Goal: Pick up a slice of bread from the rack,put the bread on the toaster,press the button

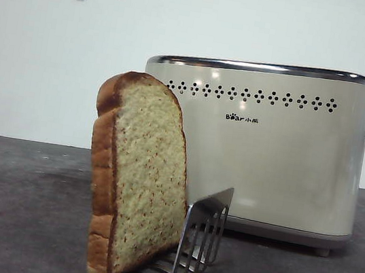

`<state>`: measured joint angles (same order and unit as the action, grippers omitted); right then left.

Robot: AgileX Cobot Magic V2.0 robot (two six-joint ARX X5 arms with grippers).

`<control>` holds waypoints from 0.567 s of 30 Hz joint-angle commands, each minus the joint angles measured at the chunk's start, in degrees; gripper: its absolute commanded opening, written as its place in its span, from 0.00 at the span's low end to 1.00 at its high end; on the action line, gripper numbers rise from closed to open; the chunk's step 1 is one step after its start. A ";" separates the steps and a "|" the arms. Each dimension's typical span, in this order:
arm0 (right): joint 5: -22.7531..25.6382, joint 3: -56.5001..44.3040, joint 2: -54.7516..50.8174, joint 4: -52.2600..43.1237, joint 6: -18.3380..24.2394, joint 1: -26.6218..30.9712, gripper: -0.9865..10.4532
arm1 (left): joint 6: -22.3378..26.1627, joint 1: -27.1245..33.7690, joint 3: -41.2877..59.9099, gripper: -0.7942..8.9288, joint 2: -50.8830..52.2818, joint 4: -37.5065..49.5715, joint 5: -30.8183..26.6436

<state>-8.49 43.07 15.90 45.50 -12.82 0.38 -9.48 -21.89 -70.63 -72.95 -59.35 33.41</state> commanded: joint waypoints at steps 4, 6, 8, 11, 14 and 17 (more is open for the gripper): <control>-0.11 2.12 3.21 -0.15 2.80 -0.04 0.09 | -1.09 -6.97 -0.07 0.55 -3.04 0.61 -6.34; -0.09 2.84 4.39 -0.20 3.28 -0.04 0.09 | -2.54 -9.18 -0.07 0.57 -3.61 2.21 -7.74; -0.09 3.37 5.35 -0.26 4.00 -0.04 0.09 | -3.78 -11.04 -0.07 0.57 -4.09 3.82 -9.27; -0.13 3.69 6.54 -0.50 4.11 -0.04 0.09 | -4.85 -13.75 -0.07 0.57 -5.49 5.27 -13.07; -0.11 3.69 7.32 -0.37 4.11 -0.04 0.09 | -4.87 -15.65 -0.07 0.59 -7.91 4.96 -16.33; -0.11 3.69 7.76 -0.44 4.11 -0.04 0.09 | -4.87 -16.90 -0.07 0.70 -10.62 5.38 -17.44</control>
<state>-8.58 46.57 23.66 45.36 -9.21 0.38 -13.98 -38.52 -70.83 -82.96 -54.28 16.14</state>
